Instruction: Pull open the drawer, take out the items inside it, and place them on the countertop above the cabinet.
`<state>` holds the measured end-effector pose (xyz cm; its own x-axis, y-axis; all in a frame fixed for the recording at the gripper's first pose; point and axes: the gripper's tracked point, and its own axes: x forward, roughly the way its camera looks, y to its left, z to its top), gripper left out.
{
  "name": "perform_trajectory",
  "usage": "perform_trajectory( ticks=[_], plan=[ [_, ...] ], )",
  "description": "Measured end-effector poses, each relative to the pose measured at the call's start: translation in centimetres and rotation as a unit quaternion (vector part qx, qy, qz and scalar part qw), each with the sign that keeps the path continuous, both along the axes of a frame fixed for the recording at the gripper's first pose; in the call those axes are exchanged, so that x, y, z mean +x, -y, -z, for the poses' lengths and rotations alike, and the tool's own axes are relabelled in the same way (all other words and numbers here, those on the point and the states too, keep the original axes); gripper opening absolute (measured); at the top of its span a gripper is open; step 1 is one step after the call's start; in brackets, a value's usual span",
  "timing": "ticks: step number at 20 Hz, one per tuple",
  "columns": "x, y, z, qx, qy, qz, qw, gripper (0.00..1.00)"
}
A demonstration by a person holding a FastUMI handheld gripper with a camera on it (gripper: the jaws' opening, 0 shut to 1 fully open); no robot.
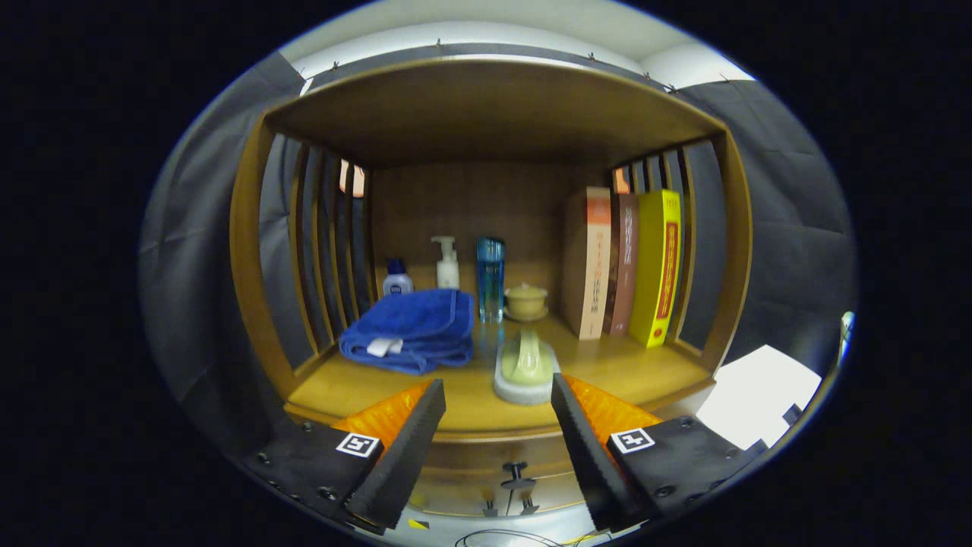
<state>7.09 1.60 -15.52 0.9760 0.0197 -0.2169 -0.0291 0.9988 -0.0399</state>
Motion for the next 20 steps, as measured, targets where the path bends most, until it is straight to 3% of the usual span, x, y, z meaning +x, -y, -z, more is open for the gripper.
perform_trajectory(
  ticks=[5,10,20],
  plan=[
    [-0.1,-0.7,-7.7,-0.018,0.031,-0.018,0.999,0.95],
    [-1.3,-1.9,-12.9,0.002,0.051,-0.031,0.998,0.95],
    [-2.9,-1.6,-16.4,0.003,0.070,-0.032,0.997,0.95]
  ],
)
